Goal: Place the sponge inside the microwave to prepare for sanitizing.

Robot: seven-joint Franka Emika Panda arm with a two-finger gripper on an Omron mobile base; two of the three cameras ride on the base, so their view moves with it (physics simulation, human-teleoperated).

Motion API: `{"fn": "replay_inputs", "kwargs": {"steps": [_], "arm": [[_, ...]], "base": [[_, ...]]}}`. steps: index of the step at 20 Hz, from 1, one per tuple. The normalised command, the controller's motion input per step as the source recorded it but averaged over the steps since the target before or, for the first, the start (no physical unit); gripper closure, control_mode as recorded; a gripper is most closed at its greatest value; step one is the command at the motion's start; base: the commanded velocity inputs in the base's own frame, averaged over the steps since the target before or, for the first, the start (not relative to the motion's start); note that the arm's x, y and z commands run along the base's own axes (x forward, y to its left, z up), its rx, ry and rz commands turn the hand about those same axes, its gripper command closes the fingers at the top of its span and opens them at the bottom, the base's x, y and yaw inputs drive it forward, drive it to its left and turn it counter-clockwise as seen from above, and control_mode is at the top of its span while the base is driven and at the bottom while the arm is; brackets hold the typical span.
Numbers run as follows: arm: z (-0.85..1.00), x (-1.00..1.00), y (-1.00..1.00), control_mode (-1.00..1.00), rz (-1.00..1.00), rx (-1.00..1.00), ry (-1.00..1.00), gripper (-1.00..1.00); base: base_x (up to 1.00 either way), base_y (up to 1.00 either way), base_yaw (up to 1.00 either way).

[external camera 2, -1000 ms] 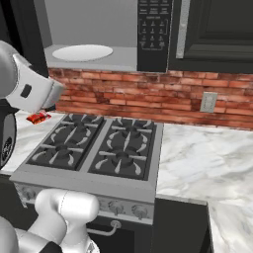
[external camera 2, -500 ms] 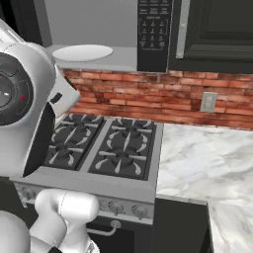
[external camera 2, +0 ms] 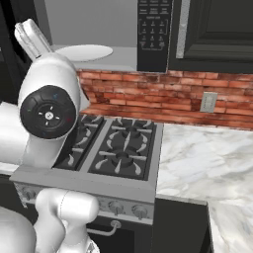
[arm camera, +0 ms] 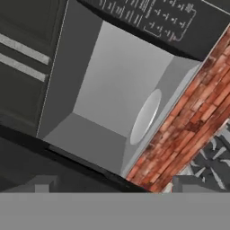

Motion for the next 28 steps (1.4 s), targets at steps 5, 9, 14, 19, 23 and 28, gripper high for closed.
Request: {"fn": "replay_inputs", "kwargs": {"steps": [5,9,14,19,23,28], "arm": [[-0.08,0.53,0.0,-1.0,0.16,0.1,0.08,-1.0],[0.0,0.29,0.0,-1.0,0.29,0.15,0.03,-1.0],[0.0,0.21,0.15,-1.0,0.27,0.14,0.0,-1.0],[0.0,0.21,0.3,-1.0,0.17,0.02,-0.02,-1.0],[0.0,0.2,0.17,-1.0,0.14,0.01,-0.03,-1.0],[0.0,-0.12,0.21,-1.0,0.15,0.0,-0.04,-1.0]], "base": [[0.0,0.0,0.0],[0.0,0.0,0.0],[0.0,0.0,0.0],[0.0,0.0,0.0],[0.0,0.0,0.0],[0.0,0.0,0.0]]}}
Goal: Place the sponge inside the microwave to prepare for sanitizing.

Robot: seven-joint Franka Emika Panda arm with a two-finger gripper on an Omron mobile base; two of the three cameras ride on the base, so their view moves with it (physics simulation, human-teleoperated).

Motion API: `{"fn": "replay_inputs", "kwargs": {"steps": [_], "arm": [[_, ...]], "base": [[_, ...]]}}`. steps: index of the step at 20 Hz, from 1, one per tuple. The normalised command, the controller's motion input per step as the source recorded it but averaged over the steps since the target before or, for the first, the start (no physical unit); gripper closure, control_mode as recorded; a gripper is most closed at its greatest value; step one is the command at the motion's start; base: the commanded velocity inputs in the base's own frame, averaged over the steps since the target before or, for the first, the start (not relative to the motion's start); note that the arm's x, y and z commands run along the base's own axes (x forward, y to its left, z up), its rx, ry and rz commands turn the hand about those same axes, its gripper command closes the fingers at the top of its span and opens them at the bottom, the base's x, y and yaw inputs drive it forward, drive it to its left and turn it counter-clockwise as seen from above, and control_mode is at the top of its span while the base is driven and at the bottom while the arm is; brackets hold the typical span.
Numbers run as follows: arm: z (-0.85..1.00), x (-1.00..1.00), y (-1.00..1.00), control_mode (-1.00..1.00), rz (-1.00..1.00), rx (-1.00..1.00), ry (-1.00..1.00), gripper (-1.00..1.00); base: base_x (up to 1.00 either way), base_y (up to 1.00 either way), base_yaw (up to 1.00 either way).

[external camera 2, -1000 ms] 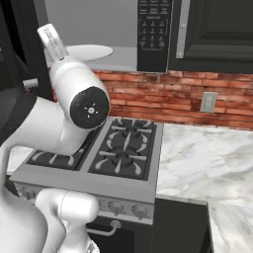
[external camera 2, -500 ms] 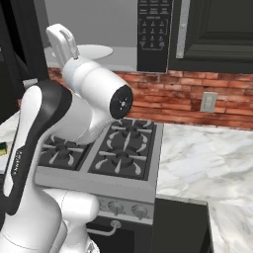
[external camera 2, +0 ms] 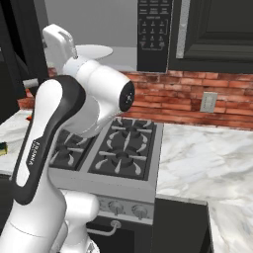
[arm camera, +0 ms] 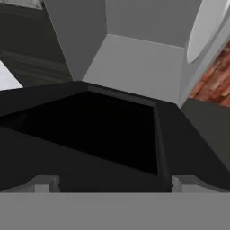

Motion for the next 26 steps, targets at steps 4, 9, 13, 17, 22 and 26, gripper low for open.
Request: {"fn": "replay_inputs", "kwargs": {"steps": [4,9,13,17,22,26], "arm": [[0.01,-0.46,0.25,-1.0,0.18,0.0,-0.13,-1.0],[0.01,-0.5,0.29,-1.0,0.1,0.0,-0.22,-1.0],[-0.03,-0.32,0.5,-1.0,0.01,-0.03,-0.18,-1.0],[-0.07,-0.21,0.69,-1.0,0.0,-0.09,-0.16,-1.0],[-0.09,-0.21,0.7,-1.0,0.0,-0.1,-0.08,-1.0],[-0.14,-0.12,0.72,-1.0,0.0,-0.12,-0.01,-1.0]], "base": [[0.0,0.0,0.0],[0.0,0.0,0.0],[0.0,0.0,0.0],[0.0,0.0,0.0],[0.0,0.0,0.0],[0.0,0.0,0.0]]}}
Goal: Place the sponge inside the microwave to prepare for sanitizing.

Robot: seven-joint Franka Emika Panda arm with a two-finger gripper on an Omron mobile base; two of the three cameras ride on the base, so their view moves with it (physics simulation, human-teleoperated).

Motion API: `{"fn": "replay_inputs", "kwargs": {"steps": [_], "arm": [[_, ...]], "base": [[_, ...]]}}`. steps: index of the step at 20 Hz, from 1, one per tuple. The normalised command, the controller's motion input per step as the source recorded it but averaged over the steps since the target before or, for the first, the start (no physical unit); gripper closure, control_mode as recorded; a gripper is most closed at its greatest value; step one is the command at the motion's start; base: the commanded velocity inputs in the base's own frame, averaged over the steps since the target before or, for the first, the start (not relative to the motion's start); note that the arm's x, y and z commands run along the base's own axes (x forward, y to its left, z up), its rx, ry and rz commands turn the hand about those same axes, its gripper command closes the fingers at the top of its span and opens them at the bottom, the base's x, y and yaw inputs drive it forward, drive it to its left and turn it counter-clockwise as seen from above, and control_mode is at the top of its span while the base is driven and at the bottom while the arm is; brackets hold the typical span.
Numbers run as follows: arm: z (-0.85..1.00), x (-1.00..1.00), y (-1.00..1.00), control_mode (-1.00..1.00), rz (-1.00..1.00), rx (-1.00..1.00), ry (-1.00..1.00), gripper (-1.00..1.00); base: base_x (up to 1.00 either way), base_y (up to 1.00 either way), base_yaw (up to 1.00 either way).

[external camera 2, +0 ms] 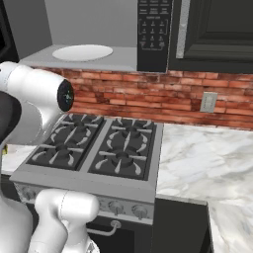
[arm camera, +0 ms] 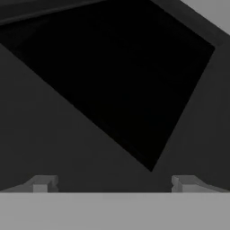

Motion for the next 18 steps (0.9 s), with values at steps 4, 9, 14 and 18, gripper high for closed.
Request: {"fn": "replay_inputs", "kwargs": {"steps": [4,9,14,18], "arm": [[-0.14,-0.02,0.72,-1.0,0.0,-0.08,0.0,-1.0],[-0.03,0.05,0.74,-1.0,0.0,-0.05,-0.01,-1.0],[-0.07,0.06,0.67,-1.0,0.0,0.0,0.0,-1.0],[-0.04,0.16,0.55,-1.0,0.0,0.0,0.0,-1.0]], "base": [[0.0,0.0,0.0],[0.0,0.0,0.0],[0.0,0.0,0.0],[0.0,0.0,0.0]]}}
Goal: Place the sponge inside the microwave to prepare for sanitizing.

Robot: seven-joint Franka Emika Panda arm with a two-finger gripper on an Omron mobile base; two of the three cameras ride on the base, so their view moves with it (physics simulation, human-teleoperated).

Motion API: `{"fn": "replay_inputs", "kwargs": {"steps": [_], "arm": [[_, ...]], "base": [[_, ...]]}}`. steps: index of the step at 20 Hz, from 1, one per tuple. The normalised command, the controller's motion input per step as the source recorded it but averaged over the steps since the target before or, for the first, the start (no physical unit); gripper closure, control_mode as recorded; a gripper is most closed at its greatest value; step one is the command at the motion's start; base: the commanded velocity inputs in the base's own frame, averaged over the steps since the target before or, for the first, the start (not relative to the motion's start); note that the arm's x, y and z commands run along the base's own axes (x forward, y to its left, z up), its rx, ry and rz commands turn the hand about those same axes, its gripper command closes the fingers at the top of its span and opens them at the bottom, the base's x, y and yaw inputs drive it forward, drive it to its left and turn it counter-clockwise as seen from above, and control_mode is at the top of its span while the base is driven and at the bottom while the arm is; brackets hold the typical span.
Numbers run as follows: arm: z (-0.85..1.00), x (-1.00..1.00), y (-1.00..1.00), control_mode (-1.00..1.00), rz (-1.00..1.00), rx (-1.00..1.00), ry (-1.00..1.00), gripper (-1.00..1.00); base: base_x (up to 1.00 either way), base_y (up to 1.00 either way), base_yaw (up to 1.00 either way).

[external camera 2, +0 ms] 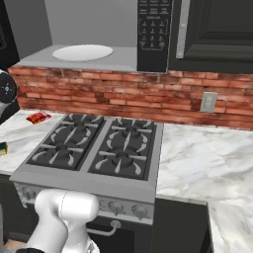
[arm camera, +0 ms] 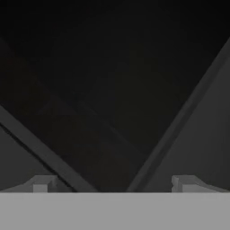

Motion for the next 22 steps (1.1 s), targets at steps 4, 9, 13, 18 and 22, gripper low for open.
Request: {"fn": "replay_inputs", "kwargs": {"steps": [4,9,13,18,22], "arm": [[-0.11,0.2,0.47,-1.0,0.0,0.0,0.0,-1.0],[-0.09,0.27,0.5,-1.0,0.0,0.0,0.0,-1.0],[-0.13,0.31,0.46,-1.0,0.0,0.0,0.0,-1.0],[-0.15,0.2,0.43,-1.0,0.0,0.0,0.0,-1.0],[-0.19,0.16,0.43,-1.0,0.0,0.0,0.0,-1.0]], "base": [[0.0,0.0,0.0],[0.0,0.0,0.0],[0.0,0.0,0.0],[0.0,0.0,0.0],[0.0,0.0,0.0]]}}
